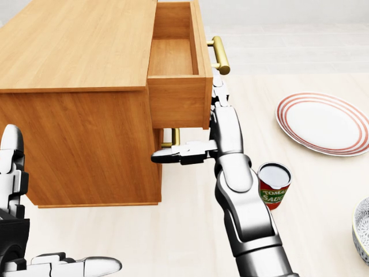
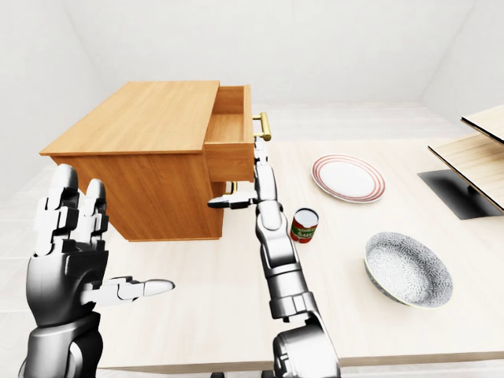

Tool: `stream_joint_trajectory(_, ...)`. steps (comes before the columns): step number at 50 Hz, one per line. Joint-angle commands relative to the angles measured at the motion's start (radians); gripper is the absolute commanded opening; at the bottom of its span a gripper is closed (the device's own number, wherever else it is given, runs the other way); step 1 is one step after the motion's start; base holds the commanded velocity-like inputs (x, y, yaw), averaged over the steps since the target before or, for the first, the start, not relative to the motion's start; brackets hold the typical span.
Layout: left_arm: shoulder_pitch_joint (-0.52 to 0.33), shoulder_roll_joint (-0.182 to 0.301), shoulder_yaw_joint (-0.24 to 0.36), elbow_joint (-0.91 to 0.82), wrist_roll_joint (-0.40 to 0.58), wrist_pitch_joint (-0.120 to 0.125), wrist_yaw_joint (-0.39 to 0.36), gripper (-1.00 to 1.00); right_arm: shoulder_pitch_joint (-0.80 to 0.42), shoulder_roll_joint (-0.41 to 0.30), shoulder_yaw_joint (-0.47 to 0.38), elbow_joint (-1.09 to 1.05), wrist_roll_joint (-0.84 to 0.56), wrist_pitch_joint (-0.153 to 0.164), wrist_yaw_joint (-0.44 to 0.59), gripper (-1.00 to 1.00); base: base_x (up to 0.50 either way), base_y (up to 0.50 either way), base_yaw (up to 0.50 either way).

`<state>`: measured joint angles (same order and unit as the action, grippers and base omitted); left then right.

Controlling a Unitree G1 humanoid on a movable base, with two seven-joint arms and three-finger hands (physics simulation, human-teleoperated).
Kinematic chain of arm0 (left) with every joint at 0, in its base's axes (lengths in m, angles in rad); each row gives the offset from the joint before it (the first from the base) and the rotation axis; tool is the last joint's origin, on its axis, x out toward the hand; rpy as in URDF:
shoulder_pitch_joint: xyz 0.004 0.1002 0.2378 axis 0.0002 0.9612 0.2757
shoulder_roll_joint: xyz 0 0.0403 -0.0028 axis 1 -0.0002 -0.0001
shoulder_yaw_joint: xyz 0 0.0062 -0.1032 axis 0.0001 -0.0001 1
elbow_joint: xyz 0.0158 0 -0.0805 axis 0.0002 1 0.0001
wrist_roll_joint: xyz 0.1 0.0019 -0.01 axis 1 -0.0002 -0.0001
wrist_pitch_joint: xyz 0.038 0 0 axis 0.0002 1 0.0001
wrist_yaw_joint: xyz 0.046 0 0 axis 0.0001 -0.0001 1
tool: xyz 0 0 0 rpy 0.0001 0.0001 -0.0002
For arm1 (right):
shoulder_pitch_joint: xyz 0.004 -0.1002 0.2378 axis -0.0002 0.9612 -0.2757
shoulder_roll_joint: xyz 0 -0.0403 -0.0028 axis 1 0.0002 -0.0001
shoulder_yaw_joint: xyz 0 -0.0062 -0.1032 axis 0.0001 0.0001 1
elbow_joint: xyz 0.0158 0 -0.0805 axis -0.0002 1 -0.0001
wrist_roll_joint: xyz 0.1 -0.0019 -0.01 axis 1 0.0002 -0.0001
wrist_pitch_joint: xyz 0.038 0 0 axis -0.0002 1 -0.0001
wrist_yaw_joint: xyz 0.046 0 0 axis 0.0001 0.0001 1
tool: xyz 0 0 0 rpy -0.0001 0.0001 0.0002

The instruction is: Close the top drawer of the cabinet.

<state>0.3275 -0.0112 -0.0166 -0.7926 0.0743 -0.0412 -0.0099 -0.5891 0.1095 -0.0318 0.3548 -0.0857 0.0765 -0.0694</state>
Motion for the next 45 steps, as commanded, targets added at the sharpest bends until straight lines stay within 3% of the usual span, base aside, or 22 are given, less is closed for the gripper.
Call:
stream_joint_trajectory(1, -0.002, 0.000, 0.001, 0.002, -0.003, 0.000, -0.001, 1.00, -0.001, 0.046, 0.142, -0.030, -0.032, 0.006, 0.059, 1.00, 0.00, 0.00, 0.00)
stream_joint_trajectory(45, -0.001, -0.001, 0.002, -0.004, -0.013, 0.001, -0.005, 1.00, -0.001, 0.109, 0.178, -0.002, -0.069, 0.001, 0.061, 1.00, 0.00, 0.00, 0.00)
